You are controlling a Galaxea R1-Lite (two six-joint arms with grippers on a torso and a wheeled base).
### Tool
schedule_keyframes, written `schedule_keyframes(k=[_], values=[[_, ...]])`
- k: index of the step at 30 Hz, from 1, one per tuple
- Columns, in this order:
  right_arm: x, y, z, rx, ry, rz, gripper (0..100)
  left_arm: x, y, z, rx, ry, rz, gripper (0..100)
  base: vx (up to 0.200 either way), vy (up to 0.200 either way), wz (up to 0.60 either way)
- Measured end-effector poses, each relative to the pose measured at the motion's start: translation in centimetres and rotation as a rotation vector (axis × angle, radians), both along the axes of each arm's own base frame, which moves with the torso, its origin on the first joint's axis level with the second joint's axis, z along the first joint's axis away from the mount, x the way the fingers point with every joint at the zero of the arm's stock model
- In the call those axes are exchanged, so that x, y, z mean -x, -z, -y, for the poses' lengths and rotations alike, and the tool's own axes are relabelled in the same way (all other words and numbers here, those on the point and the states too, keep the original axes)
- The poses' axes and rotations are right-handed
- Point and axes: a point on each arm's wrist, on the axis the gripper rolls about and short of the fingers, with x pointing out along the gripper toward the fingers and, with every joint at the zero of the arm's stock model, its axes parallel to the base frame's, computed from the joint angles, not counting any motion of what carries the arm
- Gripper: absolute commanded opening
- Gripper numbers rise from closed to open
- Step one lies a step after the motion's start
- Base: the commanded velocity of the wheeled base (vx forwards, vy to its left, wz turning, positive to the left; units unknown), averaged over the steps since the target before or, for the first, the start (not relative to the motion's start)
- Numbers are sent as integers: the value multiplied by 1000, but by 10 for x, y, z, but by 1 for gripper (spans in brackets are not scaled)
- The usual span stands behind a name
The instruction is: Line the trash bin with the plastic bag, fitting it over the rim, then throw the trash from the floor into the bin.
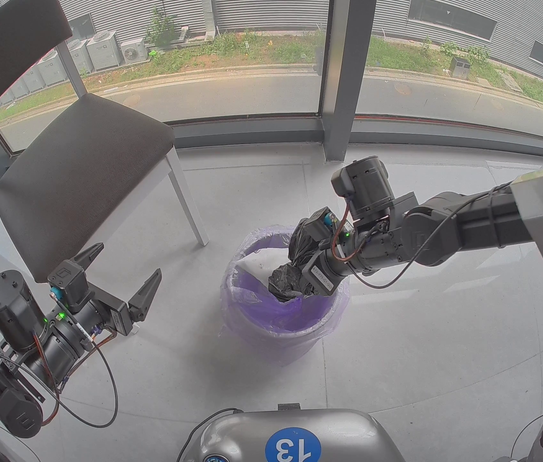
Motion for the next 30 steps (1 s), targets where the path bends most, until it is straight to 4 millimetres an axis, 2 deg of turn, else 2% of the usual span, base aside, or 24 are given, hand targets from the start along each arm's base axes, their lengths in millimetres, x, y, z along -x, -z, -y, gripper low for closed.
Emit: schedule_keyframes(k=[10,19,30], values=[[-23,35,-6,70,-15,-46,0,-2,1,-2,2,13,-7,100,0,0,0],[-48,51,-2,96,-4,-44,0,-2,2,-3,2,16,-12,100,0,0,0],[-65,72,-3,143,-20,-60,0,-5,5,-6,-1,-1,-23,100,0,0,0]])
